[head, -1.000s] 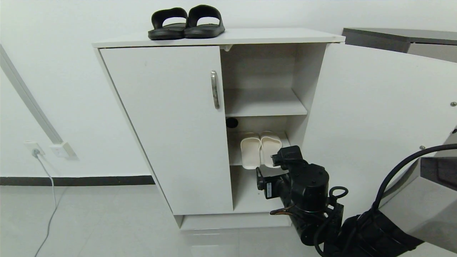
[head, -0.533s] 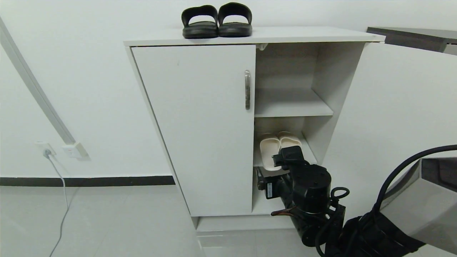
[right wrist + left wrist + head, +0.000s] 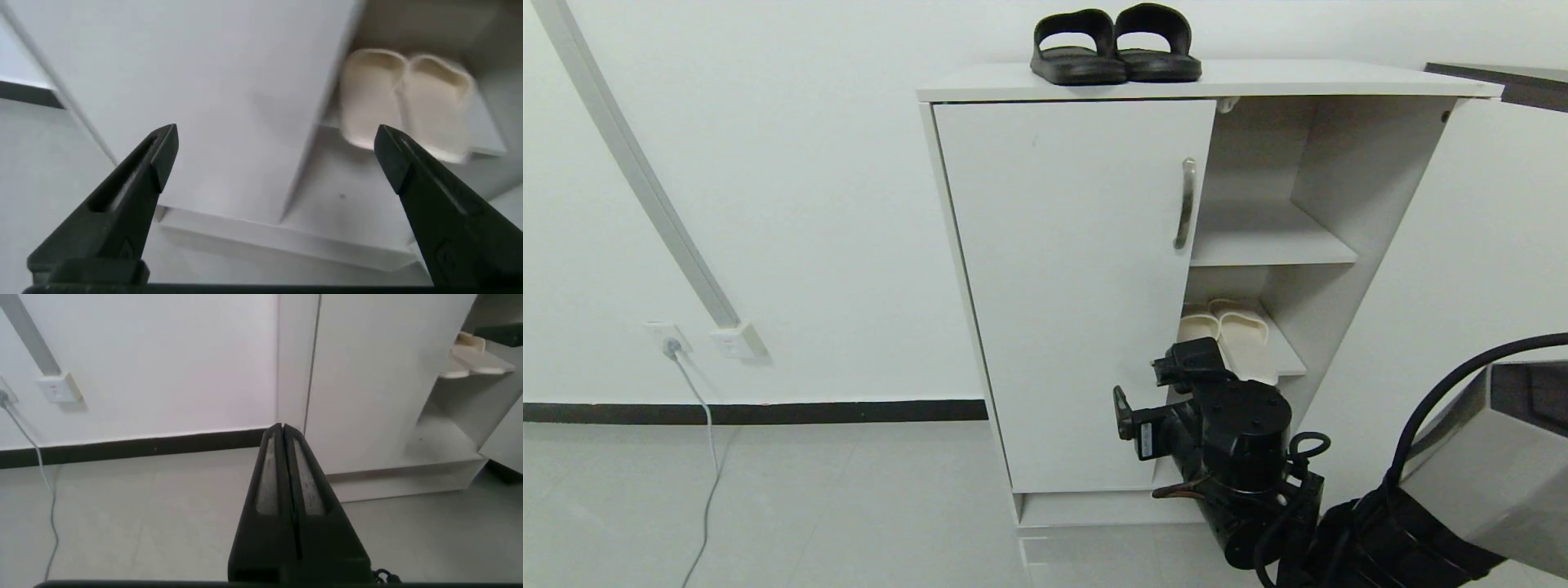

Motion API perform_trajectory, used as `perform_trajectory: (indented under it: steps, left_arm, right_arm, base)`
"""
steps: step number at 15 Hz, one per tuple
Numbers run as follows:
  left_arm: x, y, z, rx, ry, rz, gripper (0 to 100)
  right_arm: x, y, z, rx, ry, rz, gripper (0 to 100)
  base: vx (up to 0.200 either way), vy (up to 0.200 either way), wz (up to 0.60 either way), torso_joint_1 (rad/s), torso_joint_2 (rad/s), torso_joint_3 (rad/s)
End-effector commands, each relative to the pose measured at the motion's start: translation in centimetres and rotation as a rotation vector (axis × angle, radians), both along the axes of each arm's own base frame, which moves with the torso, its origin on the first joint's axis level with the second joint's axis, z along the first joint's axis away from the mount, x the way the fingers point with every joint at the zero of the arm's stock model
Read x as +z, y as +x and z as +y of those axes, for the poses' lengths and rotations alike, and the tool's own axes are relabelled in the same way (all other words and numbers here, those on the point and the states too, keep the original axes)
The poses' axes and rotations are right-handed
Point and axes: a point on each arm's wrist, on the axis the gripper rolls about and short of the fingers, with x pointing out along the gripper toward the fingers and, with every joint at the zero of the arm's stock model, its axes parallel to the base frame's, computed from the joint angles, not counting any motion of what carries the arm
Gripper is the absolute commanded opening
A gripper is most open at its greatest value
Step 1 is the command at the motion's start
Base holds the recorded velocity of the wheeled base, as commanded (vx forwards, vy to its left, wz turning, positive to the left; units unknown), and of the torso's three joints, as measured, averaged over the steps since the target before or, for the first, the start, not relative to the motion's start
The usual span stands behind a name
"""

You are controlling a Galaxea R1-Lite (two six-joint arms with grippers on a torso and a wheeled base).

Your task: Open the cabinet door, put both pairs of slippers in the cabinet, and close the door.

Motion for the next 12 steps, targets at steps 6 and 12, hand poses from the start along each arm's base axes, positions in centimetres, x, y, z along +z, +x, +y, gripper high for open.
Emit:
perform_trajectory:
  steps: [6,12]
  left_arm:
    - [0.00,0.00,0.00,0.000,0.000,0.000,0]
    - [0.00,0.00,0.00,0.000,-0.002,0.000,0]
  right_arm:
    - [-0.13,-0.04,-0.03,0.001,-0.005,0.003,100]
    - [-0.21,-0.11,-0.03,0.002,-0.010,0.006,100]
  base:
    - [0.000,0.000,0.00,0.000,0.00,0.000]
    - [0.000,0.000,0.00,0.000,0.00,0.000]
